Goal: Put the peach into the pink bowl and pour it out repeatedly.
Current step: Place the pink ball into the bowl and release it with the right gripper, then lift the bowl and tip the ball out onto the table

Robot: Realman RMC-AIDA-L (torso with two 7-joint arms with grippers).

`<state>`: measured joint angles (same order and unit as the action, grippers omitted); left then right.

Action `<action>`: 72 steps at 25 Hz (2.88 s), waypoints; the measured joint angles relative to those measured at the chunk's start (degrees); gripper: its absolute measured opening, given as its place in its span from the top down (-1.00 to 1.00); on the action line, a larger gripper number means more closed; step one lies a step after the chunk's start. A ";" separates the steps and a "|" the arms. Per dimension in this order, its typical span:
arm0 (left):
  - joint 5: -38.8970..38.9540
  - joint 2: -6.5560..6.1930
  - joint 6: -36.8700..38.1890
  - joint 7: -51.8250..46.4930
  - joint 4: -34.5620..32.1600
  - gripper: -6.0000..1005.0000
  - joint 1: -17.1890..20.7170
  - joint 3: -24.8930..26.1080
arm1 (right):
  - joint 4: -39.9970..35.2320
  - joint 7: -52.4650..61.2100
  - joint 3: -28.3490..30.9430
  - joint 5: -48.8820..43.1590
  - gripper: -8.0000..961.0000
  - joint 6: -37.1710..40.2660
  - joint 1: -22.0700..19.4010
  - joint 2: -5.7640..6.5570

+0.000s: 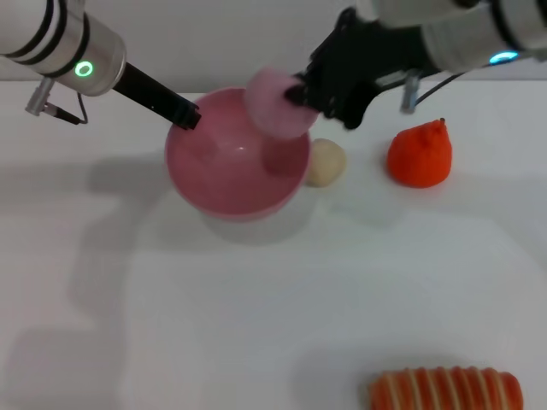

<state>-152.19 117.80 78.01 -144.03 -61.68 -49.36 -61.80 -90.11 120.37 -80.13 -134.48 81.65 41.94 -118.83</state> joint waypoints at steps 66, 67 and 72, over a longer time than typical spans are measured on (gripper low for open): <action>8.65 0.93 -100.57 16.77 -1.17 0.92 21.35 -67.02 | 38.27 -65.32 15.09 100.85 0.21 -20.99 -25.92 -0.15; 8.64 0.97 -102.87 17.61 -0.97 0.92 21.72 -67.85 | 38.23 -65.16 15.09 100.86 0.21 -20.65 -25.95 -0.16; 8.75 1.10 -112.17 19.65 1.38 0.92 22.10 -71.08 | 38.34 -64.25 14.89 100.93 0.21 -19.99 -25.78 -0.17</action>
<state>-143.44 118.91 -34.15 -124.38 -60.31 -27.25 -132.89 -51.76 56.12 -65.23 -33.55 61.66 16.16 -119.00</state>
